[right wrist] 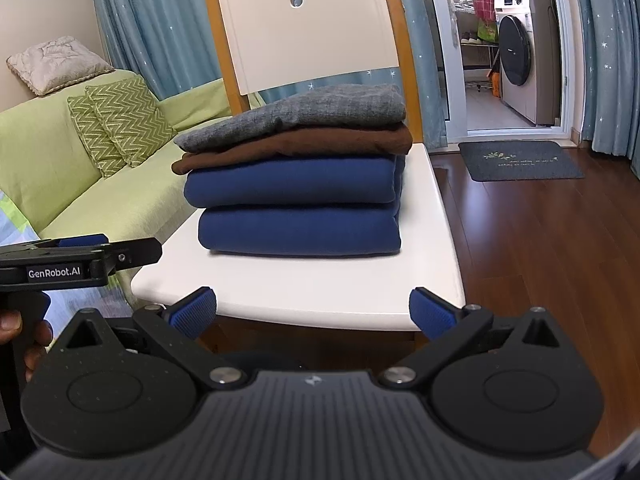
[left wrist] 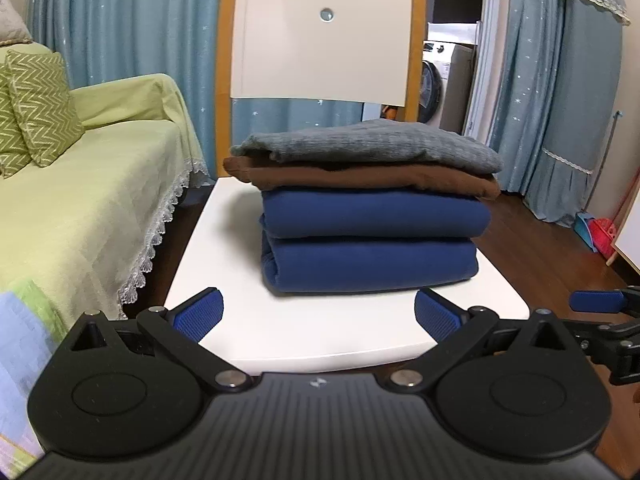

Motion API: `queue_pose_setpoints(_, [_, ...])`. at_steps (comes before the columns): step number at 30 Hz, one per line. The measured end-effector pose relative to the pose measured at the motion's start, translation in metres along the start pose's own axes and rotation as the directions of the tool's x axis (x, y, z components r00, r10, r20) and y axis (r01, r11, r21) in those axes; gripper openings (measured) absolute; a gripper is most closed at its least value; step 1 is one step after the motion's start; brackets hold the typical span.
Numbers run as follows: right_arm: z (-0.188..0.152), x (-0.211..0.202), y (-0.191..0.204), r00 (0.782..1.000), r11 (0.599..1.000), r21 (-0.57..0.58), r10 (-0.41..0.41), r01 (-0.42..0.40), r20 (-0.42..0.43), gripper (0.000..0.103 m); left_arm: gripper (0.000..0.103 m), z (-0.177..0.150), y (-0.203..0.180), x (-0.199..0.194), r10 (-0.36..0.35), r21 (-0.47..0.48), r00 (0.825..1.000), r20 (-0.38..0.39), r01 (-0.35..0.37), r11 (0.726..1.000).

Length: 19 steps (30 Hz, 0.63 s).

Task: Fold clothes

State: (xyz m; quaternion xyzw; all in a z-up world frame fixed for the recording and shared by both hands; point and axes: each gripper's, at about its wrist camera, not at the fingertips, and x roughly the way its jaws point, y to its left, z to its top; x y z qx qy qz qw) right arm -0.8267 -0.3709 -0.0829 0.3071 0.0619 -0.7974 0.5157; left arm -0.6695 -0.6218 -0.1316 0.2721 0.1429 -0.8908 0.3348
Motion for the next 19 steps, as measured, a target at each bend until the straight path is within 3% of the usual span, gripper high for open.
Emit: queue_pose_setpoints(19, [0.0049, 0.0005, 0.0065, 1.0, 0.999, -0.051, -0.016, 0.016, 0.011, 0.102, 0.103, -0.0035, -0.0006, -0.0012, -0.003, 0.019, 1.0, 0.0, 0.003, 1.0])
